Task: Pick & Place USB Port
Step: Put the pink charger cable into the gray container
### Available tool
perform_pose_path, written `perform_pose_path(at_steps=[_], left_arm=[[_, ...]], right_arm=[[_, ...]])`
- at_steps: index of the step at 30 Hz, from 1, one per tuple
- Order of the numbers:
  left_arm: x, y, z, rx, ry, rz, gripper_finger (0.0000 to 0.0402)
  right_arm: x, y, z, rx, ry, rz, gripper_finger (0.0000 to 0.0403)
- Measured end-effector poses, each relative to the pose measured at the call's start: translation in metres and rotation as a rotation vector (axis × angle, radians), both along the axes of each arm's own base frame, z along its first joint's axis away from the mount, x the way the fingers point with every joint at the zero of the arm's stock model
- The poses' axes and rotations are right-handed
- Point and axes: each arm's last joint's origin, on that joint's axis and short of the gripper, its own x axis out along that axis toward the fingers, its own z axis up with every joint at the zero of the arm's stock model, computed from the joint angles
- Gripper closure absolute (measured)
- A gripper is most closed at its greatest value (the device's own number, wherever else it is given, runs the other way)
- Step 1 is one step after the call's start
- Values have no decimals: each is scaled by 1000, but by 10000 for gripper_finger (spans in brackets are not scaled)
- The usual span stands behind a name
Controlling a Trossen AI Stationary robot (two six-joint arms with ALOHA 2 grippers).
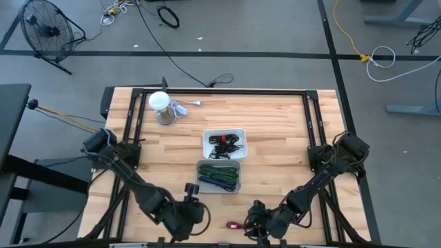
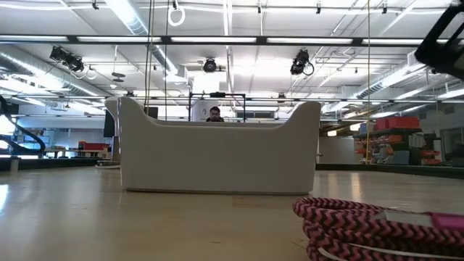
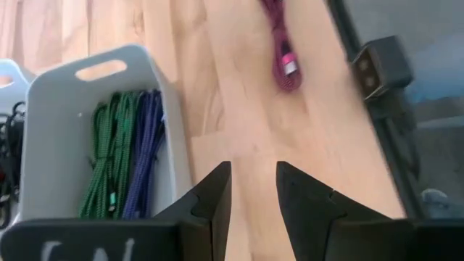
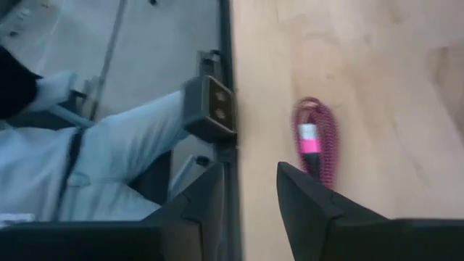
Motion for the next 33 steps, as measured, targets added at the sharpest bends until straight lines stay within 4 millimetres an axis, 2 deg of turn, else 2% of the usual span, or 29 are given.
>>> perform_pose_path(at_steps=[4,11,33], left_arm=[[-4,-9,2,-23,-30,-15,287],[-9,-18,4,-37,-74,-29,287],[-9,-21,5,-94,-89,12,287]], right_arm=[[1,0,-5,-8,7,-4,275],[2,4,-28,10,94,-15,274],[2,1,-41,-49,124,-66,274]])
